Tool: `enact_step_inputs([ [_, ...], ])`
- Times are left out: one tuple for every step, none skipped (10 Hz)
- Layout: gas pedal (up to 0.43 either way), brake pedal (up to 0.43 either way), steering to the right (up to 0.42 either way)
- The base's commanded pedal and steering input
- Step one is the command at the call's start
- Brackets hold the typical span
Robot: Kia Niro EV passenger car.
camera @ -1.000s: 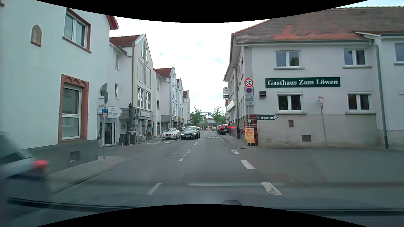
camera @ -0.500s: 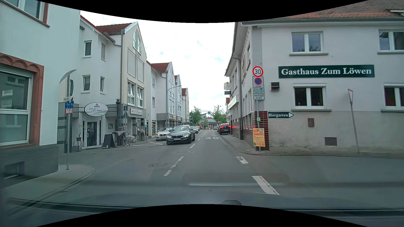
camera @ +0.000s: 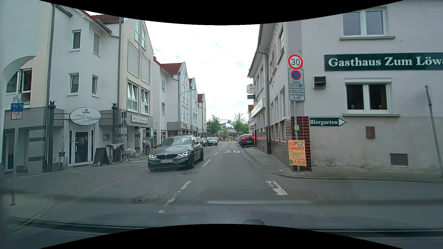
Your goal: Follow the waypoints while adhering to traffic rules and regulations
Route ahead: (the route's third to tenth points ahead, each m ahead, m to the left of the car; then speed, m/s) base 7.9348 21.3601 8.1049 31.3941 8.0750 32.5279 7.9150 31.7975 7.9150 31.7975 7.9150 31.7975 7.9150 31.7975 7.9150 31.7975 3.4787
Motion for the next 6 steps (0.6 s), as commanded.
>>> enact_step_inputs([
  [0.0,0.232,-0.005],
  [0.0,0.232,-0.005],
  [0.0,0.232,-0.005],
  [0.0,0.213,-0.005],
  [0.0,0.177,-0.005],
  [0.0,0.043,-0.009],
])
